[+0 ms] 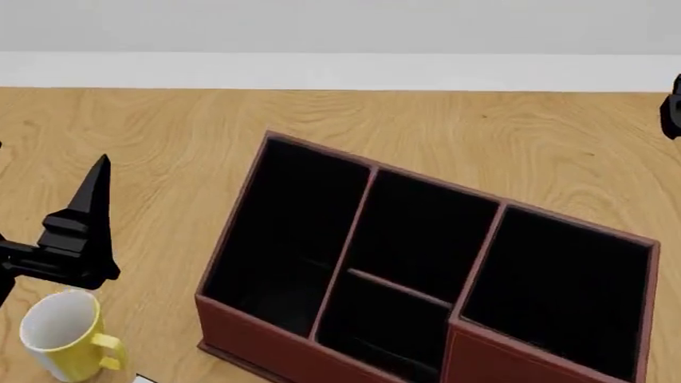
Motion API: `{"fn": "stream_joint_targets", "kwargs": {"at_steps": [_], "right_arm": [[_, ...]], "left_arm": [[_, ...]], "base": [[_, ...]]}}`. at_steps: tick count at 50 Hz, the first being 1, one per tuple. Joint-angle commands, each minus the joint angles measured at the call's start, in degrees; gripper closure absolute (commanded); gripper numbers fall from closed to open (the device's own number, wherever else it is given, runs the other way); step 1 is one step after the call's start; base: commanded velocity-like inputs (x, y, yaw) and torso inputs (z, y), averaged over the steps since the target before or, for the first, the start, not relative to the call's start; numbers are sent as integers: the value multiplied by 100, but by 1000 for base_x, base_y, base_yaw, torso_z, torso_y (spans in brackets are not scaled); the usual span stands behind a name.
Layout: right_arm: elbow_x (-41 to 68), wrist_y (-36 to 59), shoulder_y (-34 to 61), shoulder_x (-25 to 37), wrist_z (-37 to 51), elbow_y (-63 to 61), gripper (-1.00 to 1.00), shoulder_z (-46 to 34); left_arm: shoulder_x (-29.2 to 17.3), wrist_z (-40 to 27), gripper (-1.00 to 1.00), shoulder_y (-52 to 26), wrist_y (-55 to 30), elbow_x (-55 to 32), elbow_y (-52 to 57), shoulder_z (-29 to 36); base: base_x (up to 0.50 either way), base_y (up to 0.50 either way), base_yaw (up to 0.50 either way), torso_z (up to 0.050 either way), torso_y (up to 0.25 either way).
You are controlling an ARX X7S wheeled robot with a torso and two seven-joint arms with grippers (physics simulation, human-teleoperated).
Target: Pick up the book and place it in the back compartment of the caddy.
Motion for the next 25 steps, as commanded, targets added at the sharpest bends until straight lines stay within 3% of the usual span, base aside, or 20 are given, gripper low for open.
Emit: {"fn": "stream_joint_targets", "kwargs": {"at_steps": [1, 11, 25], "right_arm": [[27, -67, -45, 39, 36, 11, -100, -3], [22, -138, -102, 59, 69, 16, -100, -8], [176, -157, -72, 143, 155, -11, -100, 25]], "left_arm": [[-18, -6, -100, 17, 28, -23, 10, -1], [-25, -10, -100, 29, 48, -27, -29, 22], [-39, -40, -100, 33, 34, -66, -17, 30]], "base": [[348, 0, 0, 0, 0], [346, 0, 0, 0, 1], [-3, 0, 0, 0, 1]]}}
